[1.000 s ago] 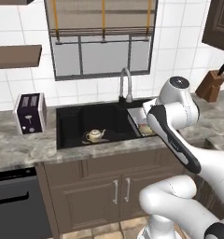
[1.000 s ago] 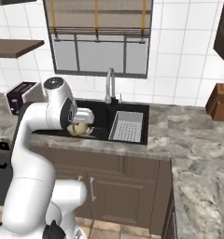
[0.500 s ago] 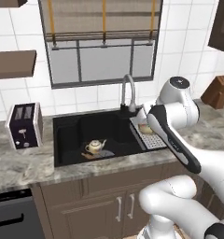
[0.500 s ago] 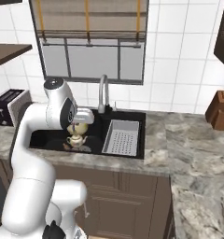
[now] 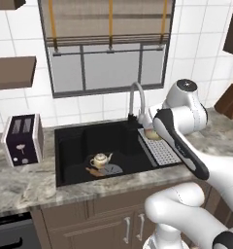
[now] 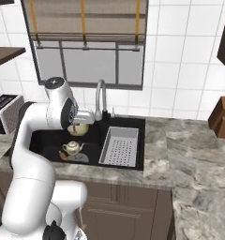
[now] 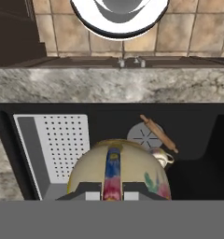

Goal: Pick the teapot and teapot and place them in the sink. Then turn on the water.

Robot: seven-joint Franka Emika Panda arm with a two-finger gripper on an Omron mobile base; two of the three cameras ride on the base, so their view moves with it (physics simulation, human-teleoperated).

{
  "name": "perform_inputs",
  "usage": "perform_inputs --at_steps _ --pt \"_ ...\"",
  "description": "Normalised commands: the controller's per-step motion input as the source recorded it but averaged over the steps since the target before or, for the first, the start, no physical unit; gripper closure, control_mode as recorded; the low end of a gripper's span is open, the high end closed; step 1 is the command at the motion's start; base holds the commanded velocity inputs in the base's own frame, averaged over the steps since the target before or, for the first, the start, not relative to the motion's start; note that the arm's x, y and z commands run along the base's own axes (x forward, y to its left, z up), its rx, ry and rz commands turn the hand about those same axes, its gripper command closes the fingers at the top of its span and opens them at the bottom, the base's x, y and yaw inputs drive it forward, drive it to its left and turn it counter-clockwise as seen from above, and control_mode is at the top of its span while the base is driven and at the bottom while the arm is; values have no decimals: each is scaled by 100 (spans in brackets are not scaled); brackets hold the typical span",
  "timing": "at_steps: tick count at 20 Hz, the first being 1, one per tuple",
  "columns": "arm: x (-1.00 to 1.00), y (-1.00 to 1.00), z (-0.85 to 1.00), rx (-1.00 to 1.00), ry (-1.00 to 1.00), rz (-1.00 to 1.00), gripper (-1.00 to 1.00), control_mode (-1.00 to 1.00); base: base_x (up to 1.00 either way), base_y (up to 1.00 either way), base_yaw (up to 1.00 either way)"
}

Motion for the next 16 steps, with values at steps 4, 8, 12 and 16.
perform_inputs --at_steps 4,8,12,16 --pt "0 0 0 0 0 0 100 100 29 -5 0" --pt "0 0 0 0 0 0 100 100 13 -7 0" --pt "0 0 0 0 0 0 100 100 12 -6 0" --pt "0 0 0 0 0 0 100 100 38 -1 0"
